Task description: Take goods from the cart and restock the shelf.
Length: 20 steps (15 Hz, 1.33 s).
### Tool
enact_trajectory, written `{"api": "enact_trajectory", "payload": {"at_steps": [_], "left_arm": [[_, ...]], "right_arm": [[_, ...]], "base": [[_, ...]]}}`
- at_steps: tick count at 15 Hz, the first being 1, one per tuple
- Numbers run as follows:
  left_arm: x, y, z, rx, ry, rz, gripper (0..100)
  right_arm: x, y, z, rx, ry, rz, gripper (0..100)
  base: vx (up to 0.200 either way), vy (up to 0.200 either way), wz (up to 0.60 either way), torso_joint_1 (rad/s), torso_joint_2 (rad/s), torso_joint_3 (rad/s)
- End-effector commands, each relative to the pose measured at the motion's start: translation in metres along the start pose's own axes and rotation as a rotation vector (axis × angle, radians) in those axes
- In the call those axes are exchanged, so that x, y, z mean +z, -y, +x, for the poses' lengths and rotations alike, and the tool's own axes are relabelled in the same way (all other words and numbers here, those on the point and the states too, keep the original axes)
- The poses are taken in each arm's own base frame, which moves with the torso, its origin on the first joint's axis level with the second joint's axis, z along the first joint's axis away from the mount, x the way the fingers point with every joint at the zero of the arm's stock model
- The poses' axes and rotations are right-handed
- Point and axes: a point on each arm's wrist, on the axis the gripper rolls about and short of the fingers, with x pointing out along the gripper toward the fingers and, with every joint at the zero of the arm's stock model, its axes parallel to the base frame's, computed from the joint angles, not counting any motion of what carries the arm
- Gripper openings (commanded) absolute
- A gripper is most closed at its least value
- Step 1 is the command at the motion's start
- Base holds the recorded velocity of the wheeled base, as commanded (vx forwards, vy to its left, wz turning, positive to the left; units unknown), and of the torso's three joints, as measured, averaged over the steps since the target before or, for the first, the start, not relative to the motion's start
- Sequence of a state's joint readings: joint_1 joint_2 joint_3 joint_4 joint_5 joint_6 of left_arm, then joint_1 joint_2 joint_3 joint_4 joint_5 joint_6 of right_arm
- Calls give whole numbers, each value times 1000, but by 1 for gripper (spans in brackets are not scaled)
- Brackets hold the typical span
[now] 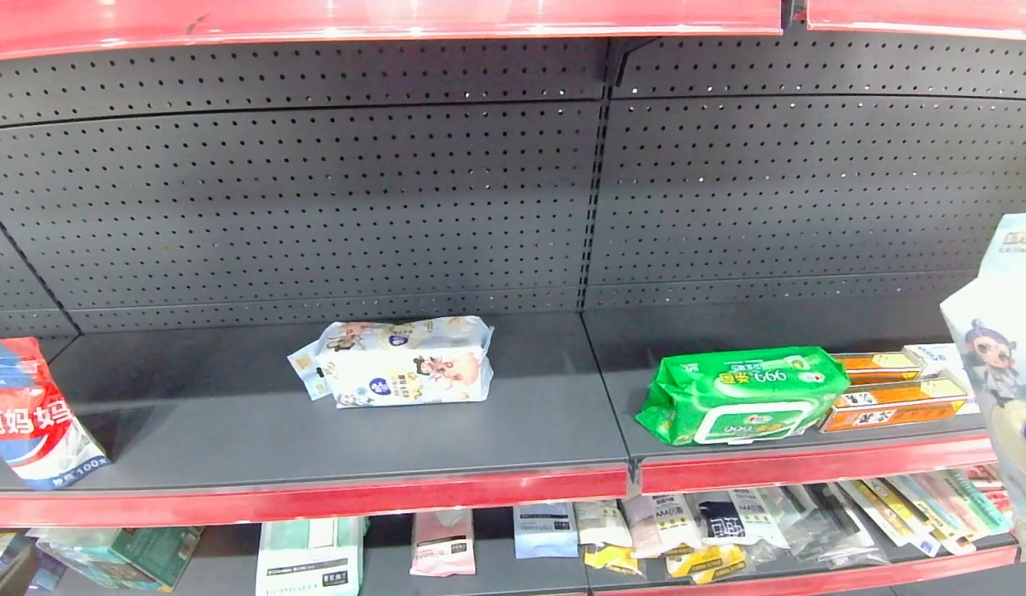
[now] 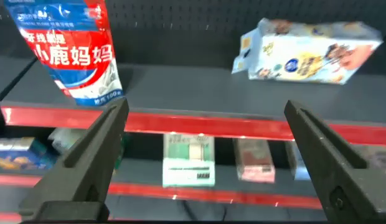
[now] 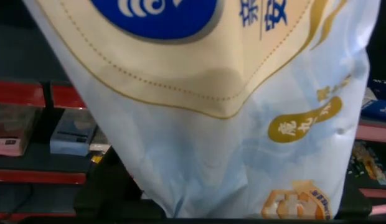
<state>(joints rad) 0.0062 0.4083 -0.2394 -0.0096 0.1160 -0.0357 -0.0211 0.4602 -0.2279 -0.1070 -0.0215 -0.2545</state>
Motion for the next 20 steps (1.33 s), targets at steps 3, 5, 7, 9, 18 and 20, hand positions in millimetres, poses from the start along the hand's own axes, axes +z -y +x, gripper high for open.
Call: {"api": "enact_trajectory", "payload": {"at_steps": [3,5,7,9,18,20], "left_arm": [[43,14,92,-137,-239,143,100],[35,16,123,-254,-305,259,100],[34,14,147,-362,-330,342,100],[39,9,181,-430,-342,405,100],[44,24,299,-688,-369,588,100],[47,27,313,-710,-355,604,100]], "right_arm": [[-22,-5,-16,-13,72,7,0],[-16,-4,-16,-16,76,1,0],[-13,-3,-14,-15,67,-11,0],[-13,-3,-14,-16,65,-14,0],[-22,-5,-13,-34,39,-58,0],[-22,-5,-13,-44,33,-64,0]], "base": [[0,0,0,0,0,0],[0,0,0,0,0,0],[0,0,0,0,0,0],[0,0,0,0,0,0],[0,0,0,0,0,0],[0,0,0,0,0,0]]}}
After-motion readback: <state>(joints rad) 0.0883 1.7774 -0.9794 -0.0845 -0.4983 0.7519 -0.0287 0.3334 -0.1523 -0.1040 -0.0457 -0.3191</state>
